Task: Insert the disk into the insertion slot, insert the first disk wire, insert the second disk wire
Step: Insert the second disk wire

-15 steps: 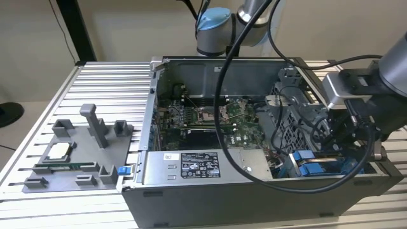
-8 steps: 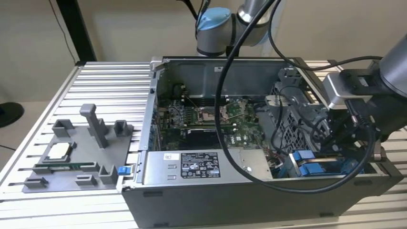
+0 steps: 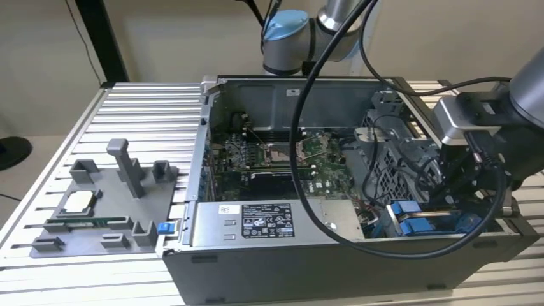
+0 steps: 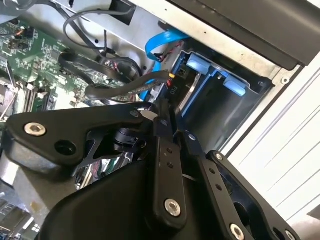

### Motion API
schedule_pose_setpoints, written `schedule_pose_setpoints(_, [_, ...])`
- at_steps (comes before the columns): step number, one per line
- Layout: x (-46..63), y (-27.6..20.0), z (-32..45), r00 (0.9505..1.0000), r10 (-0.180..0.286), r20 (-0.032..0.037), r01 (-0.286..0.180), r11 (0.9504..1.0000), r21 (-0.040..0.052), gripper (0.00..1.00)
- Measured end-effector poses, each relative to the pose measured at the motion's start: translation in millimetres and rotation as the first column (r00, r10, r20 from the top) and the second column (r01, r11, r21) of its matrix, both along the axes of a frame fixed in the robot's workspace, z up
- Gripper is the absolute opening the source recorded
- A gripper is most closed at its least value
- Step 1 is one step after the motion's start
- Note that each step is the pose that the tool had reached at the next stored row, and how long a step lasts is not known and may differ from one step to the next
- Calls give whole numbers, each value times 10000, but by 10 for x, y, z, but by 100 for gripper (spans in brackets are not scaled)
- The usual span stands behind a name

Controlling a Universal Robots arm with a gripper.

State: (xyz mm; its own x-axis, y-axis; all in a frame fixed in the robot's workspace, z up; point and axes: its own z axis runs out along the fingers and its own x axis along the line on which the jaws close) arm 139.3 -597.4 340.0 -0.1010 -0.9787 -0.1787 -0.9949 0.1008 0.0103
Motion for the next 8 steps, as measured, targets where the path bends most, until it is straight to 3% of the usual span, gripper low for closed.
schedule_pose_setpoints(3, [0,27,0,10000,0,-50,-1,9998,-179,0])
schedule_pose_setpoints(8, [5,96,-1,10000,0,-52,-1,9996,-276,0])
